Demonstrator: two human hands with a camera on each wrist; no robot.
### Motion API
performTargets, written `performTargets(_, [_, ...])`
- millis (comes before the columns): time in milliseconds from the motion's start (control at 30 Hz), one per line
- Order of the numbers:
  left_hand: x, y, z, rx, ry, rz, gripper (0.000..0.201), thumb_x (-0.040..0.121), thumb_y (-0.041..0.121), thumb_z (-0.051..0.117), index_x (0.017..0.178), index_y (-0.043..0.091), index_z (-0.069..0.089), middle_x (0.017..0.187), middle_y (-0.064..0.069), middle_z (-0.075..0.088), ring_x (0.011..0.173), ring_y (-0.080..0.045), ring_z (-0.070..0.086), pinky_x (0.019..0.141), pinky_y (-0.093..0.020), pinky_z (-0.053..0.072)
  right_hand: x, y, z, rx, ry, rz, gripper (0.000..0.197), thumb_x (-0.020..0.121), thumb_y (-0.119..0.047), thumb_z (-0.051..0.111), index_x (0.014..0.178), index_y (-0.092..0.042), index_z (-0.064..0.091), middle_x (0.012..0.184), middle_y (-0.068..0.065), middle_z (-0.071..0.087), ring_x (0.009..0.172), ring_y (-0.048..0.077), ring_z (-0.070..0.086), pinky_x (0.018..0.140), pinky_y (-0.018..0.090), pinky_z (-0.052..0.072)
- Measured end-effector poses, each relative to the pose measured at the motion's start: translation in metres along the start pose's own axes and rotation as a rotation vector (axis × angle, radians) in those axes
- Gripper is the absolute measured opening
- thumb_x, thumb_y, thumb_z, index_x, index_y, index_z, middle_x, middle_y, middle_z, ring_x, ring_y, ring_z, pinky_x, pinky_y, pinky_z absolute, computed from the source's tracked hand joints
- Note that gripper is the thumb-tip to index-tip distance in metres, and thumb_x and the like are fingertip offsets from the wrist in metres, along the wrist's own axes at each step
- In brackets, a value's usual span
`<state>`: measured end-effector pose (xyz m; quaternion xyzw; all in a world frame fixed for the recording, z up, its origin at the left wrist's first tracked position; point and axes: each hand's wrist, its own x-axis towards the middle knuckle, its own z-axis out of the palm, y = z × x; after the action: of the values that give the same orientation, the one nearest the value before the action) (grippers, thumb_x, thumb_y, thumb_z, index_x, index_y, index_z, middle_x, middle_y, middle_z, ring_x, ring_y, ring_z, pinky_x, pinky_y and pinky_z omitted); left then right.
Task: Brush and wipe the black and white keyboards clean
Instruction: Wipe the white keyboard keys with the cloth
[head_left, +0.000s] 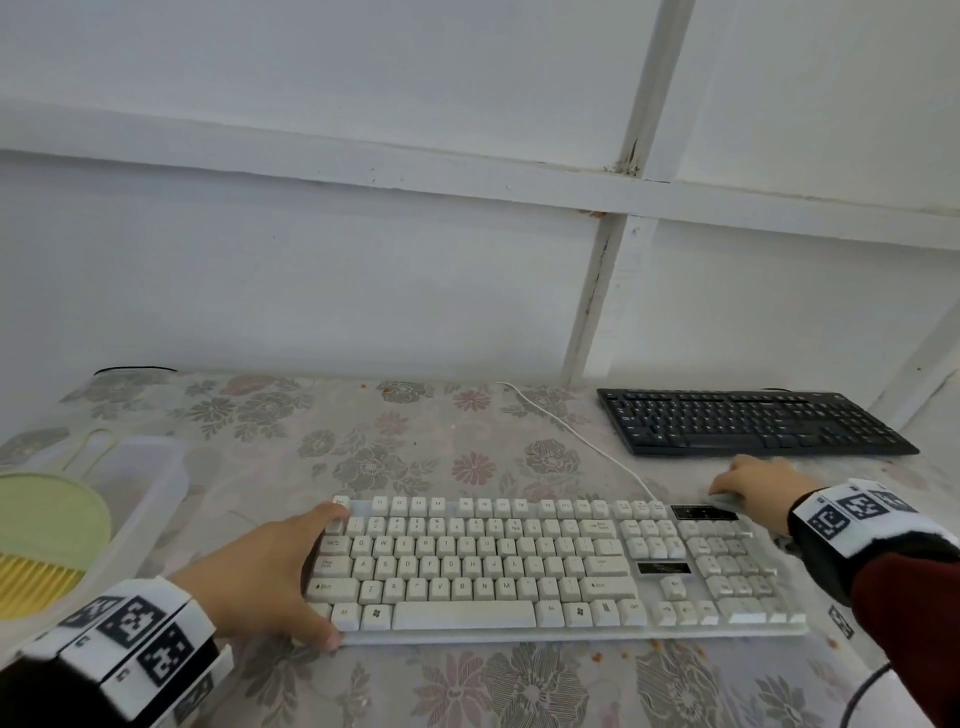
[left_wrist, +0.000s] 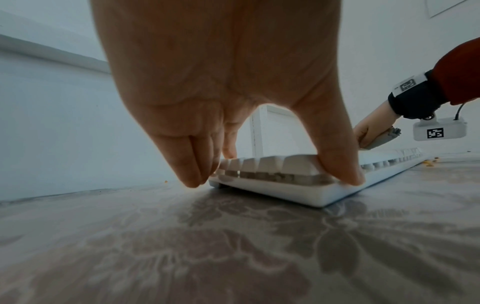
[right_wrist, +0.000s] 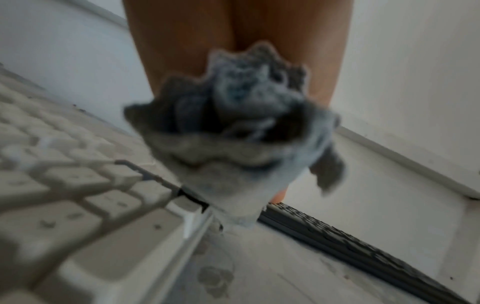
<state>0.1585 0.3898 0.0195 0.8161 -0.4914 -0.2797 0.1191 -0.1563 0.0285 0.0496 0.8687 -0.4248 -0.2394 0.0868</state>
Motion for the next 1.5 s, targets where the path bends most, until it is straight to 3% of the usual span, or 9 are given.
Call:
performTargets(233, [-0.002, 0.000, 0.001, -0.035, -0.012, 0.002, 0.113, 0.053, 0.047, 0.084, 0.140, 0.033, 0.014, 0.128, 0.015, 0.047, 0.111, -0.001, 0.049, 0.098, -0.018, 0.040, -0.031, -0.092, -0.059, 0.496, 0.181, -0.297, 0.037, 0.096, -0.045, 0.038, 0.111, -0.021, 0.063, 0.103, 0.002, 0.052, 0.089, 0.019, 0.058, 0.078, 0.022, 0.048])
performTargets(333, [-0.002, -0.002, 0.001, -0.083, -0.022, -0.007, 0.125, 0.049, 0.046, 0.087, 0.143, 0.030, 0.006, 0.135, 0.014, 0.042, 0.117, -0.004, 0.047, 0.103, -0.023, 0.038, -0.042, -0.169, -0.088, 0.512, 0.188, -0.526, 0.035, 0.095, -0.051, 0.036, 0.103, -0.031, 0.064, 0.098, -0.001, 0.052, 0.084, 0.017, 0.055, 0.087, 0.032, 0.049])
performTargets(500, [0.000, -0.005, -0.001, -0.129, -0.077, -0.042, 0.154, 0.029, 0.064, 0.079, 0.147, 0.021, -0.011, 0.147, 0.011, 0.028, 0.130, -0.006, 0.035, 0.111, -0.025, 0.029, -0.055, -0.270, -0.122, 0.418, 0.111, -0.709, 0.034, 0.099, -0.020, 0.039, 0.124, -0.001, 0.053, 0.110, 0.013, 0.048, 0.110, 0.032, 0.048, 0.097, 0.037, 0.034])
performTargets(633, [0.004, -0.010, -0.002, -0.183, -0.083, 0.014, 0.139, 0.028, 0.064, 0.080, 0.142, 0.025, 0.011, 0.131, 0.017, 0.044, 0.118, -0.003, 0.046, 0.106, -0.028, 0.038, -0.068, -0.305, -0.129, 0.247, 0.090, -0.759, 0.038, 0.096, -0.001, 0.037, 0.130, -0.006, 0.053, 0.097, 0.006, 0.040, 0.111, 0.031, 0.043, 0.101, 0.039, 0.030])
performTargets(767, [0.006, -0.013, 0.003, -0.186, -0.043, 0.026, 0.116, 0.046, 0.041, 0.091, 0.137, 0.025, 0.020, 0.125, 0.015, 0.049, 0.114, -0.004, 0.050, 0.103, -0.025, 0.040, -0.073, -0.314, -0.120, 0.097, 0.125, -0.734, 0.037, 0.096, -0.002, 0.039, 0.129, -0.014, 0.052, 0.132, 0.012, 0.036, 0.128, 0.035, 0.028, 0.104, 0.042, 0.028])
performTargets(867, [0.006, -0.011, 0.003, -0.187, -0.041, 0.044, 0.113, 0.054, 0.034, 0.089, 0.139, 0.025, 0.016, 0.127, 0.014, 0.049, 0.116, -0.004, 0.048, 0.103, -0.023, 0.038, -0.075, -0.314, -0.120, 0.111, 0.167, -0.730, 0.037, 0.094, 0.002, 0.039, 0.126, -0.011, 0.052, 0.106, 0.006, 0.036, 0.126, 0.029, 0.029, 0.101, 0.039, 0.027])
performTargets(1100, [0.004, -0.009, 0.002, -0.189, -0.062, 0.063, 0.112, 0.060, 0.031, 0.088, 0.140, 0.025, 0.010, 0.126, 0.016, 0.044, 0.119, -0.006, 0.045, 0.108, -0.026, 0.034, -0.058, -0.317, -0.126, 0.118, 0.148, -0.644, 0.033, 0.091, 0.004, 0.041, 0.065, -0.017, 0.041, 0.100, 0.004, 0.026, 0.113, 0.031, 0.036, 0.078, 0.035, 0.027])
performTargets(1233, [0.005, -0.011, 0.002, -0.205, -0.075, 0.065, 0.120, 0.051, 0.039, 0.088, 0.141, 0.024, 0.011, 0.129, 0.012, 0.048, 0.119, -0.008, 0.048, 0.107, -0.032, 0.038, -0.061, -0.311, -0.131, 0.076, 0.148, -0.699, 0.035, 0.093, 0.004, 0.040, 0.117, -0.011, 0.061, 0.102, 0.004, 0.030, 0.117, 0.035, 0.033, 0.078, 0.036, 0.028])
performTargets(1500, [0.004, -0.009, 0.001, -0.165, -0.068, 0.067, 0.113, 0.058, 0.034, 0.088, 0.141, 0.031, 0.011, 0.132, 0.014, 0.045, 0.119, -0.006, 0.045, 0.107, -0.028, 0.035, -0.057, -0.314, -0.130, -0.137, 0.204, -0.769, 0.034, 0.097, -0.008, 0.044, 0.127, -0.015, 0.058, 0.129, 0.007, 0.042, 0.121, 0.034, 0.032, 0.080, 0.029, 0.025])
